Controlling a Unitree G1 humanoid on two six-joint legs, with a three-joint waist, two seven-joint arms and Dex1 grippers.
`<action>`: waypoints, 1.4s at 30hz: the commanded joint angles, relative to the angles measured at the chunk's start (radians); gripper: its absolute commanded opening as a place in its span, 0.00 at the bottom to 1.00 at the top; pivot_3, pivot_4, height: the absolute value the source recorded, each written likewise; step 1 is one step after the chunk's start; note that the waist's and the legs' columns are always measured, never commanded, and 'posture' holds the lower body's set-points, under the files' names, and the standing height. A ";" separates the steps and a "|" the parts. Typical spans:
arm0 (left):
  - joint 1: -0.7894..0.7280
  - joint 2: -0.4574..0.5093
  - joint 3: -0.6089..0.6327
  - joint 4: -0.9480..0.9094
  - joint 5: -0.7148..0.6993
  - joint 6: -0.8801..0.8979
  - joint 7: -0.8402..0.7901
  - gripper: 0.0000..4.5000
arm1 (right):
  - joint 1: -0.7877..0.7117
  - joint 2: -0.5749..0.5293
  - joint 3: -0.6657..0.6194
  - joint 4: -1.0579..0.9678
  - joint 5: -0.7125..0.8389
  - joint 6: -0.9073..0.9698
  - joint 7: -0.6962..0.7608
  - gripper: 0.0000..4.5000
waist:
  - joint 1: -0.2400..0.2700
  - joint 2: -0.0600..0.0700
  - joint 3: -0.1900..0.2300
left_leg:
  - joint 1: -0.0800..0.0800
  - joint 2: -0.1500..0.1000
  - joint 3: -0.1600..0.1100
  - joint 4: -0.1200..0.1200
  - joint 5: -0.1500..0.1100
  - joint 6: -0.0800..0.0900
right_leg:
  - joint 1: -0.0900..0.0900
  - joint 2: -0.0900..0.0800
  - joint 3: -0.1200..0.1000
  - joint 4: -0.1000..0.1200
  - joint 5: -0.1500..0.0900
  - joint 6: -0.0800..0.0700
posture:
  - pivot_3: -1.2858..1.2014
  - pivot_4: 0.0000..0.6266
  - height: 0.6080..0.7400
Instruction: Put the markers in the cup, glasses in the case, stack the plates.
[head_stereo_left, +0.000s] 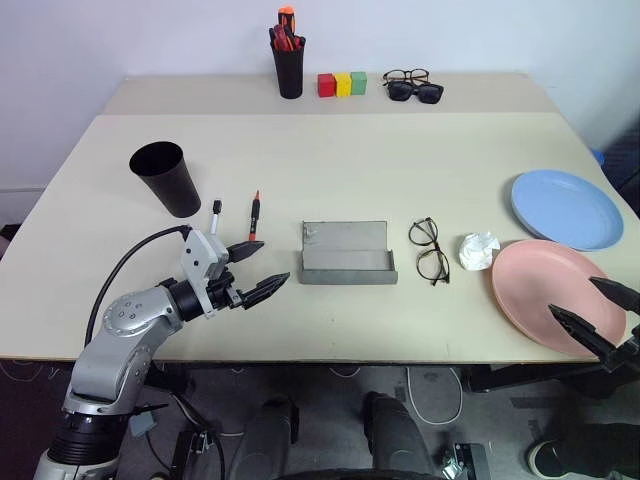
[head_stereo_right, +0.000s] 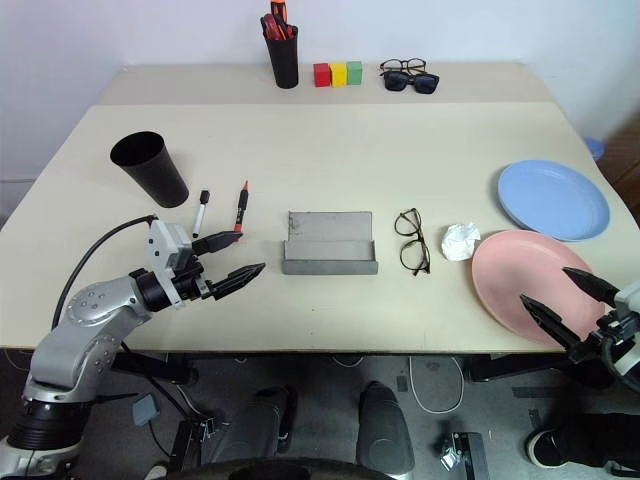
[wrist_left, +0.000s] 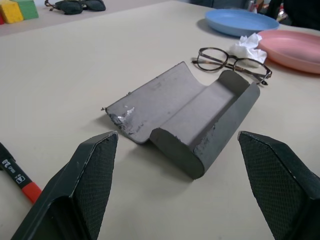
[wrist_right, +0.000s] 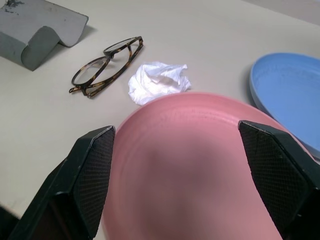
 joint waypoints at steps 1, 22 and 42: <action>0.008 0.002 0.016 -0.052 -0.030 0.018 0.006 0.88 | -0.008 -0.009 -0.026 -0.030 0.010 -0.003 0.004 0.89 | 0.001 0.000 0.000 | 0.000 0.000 0.000 -0.001 0.000 0.000 | 0.000 0.000 0.000 0.000 0.002 -0.003 | 0.52 0.24 1.00; 0.018 0.012 0.028 -0.072 -0.052 0.049 0.021 0.88 | -0.032 -0.011 -0.017 0.003 -0.014 -0.010 0.026 0.89 | -0.001 0.000 0.000 | 0.002 0.000 0.000 -0.002 0.000 0.000 | 0.001 0.000 0.000 0.000 0.001 -0.002 | 0.52 0.24 1.00; -0.482 -0.280 0.083 0.044 -0.112 0.891 0.758 0.88 | -0.640 -0.024 0.421 0.169 -0.020 -0.096 0.292 0.89 | -0.003 -0.003 0.002 | 0.005 -0.003 -0.002 0.005 0.001 0.000 | 0.003 0.001 0.000 0.012 0.001 0.007 | 0.52 0.24 1.00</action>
